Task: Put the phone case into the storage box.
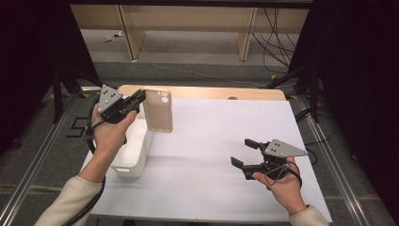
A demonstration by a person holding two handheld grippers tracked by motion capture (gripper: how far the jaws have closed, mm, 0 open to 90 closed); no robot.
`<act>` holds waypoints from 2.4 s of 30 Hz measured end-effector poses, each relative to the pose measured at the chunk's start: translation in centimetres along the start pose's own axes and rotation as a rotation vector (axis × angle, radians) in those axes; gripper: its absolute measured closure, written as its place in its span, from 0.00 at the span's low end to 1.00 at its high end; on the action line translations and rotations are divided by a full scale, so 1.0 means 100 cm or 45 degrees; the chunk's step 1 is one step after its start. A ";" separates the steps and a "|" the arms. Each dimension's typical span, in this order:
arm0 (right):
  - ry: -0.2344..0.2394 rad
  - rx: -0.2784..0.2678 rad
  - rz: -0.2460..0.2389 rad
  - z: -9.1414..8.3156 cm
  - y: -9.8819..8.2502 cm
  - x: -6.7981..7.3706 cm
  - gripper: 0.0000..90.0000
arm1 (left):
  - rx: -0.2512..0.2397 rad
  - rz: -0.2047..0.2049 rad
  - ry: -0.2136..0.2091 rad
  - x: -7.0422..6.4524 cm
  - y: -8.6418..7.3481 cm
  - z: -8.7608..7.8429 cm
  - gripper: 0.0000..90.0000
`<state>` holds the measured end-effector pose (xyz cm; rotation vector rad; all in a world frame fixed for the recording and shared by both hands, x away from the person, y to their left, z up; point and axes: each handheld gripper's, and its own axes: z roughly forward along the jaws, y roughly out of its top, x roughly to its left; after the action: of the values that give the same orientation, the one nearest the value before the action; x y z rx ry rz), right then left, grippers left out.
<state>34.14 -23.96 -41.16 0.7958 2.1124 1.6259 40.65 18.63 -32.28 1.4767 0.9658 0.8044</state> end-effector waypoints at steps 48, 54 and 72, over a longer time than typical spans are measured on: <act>0.013 0.026 0.010 -0.001 -0.001 0.001 0.19 | -0.005 0.004 0.068 0.029 0.004 0.008 0.94; 0.009 0.010 -0.019 -0.001 -0.001 0.000 0.19 | -0.013 0.004 0.068 0.031 0.004 0.009 0.94; 0.010 -0.010 -0.010 -0.003 -0.002 0.002 0.19 | -0.006 0.030 0.078 0.040 0.006 0.016 0.94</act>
<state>33.79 -24.10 -41.26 0.7789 2.1110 1.6352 43.83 21.51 -32.02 1.4692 0.9934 0.8732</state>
